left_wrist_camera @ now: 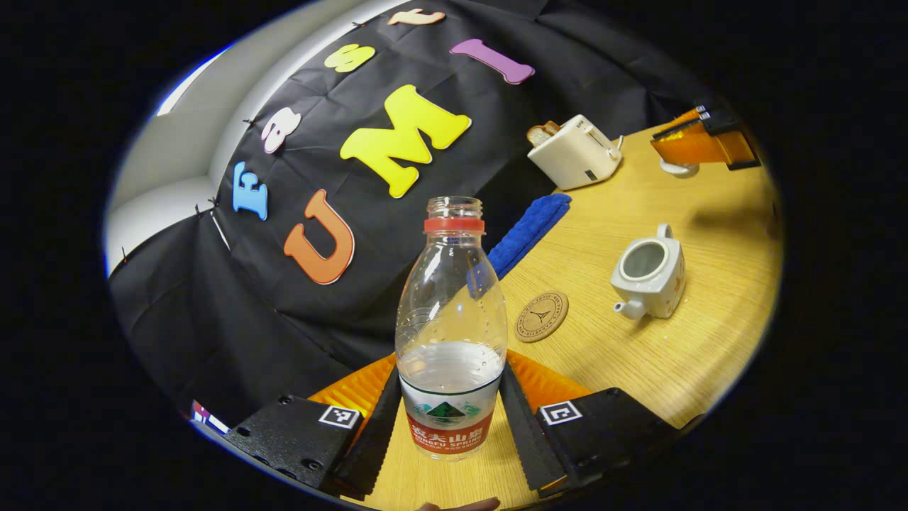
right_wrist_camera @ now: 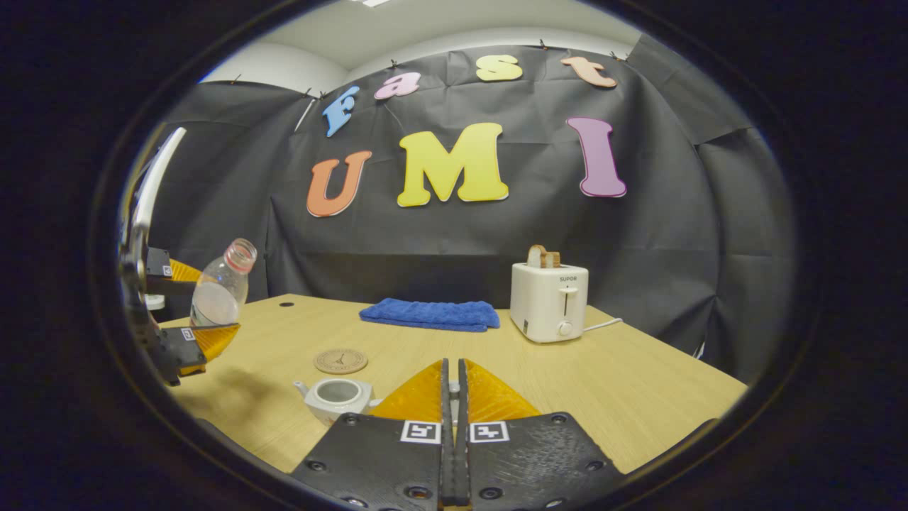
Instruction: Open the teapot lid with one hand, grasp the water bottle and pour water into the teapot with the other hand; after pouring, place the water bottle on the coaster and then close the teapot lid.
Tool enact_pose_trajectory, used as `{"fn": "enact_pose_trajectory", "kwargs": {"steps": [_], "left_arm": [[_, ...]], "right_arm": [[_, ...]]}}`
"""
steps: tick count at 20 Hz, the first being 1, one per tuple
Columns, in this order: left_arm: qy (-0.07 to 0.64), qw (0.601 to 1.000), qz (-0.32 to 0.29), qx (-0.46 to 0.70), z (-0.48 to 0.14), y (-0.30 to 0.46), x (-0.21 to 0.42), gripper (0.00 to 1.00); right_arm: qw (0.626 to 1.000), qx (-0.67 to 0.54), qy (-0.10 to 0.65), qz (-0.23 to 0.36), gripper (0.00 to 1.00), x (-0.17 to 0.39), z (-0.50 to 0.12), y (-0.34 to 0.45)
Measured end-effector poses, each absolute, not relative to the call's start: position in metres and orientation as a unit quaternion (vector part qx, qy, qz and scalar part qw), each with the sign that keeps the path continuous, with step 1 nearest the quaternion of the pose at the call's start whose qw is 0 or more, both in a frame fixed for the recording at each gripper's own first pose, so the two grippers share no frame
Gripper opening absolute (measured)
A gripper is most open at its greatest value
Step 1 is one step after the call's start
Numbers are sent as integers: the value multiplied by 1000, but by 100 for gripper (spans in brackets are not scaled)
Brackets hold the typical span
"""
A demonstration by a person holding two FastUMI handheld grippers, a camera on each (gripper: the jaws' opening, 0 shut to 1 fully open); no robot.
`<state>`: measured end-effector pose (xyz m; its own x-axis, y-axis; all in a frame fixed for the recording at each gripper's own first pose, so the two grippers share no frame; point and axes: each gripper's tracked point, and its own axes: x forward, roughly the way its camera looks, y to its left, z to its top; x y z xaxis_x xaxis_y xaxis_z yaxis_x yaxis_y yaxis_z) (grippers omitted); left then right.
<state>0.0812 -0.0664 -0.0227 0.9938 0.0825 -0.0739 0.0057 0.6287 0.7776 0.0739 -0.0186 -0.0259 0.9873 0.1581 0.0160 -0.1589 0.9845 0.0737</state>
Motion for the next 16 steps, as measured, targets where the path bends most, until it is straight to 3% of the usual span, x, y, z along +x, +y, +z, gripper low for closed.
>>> {"fn": "enact_pose_trajectory", "kwargs": {"steps": [3,9,16], "left_arm": [[74,879,12,471,-31,-71,85,76],[78,790,15,608,-26,-81,79,76],[106,716,-7,690,-36,-92,80,76]], "right_arm": [[997,29,-7,73,0,76,-27,-25],[997,32,-4,72,0,79,-32,-31],[997,30,-14,73,0,79,-27,-37]]}}
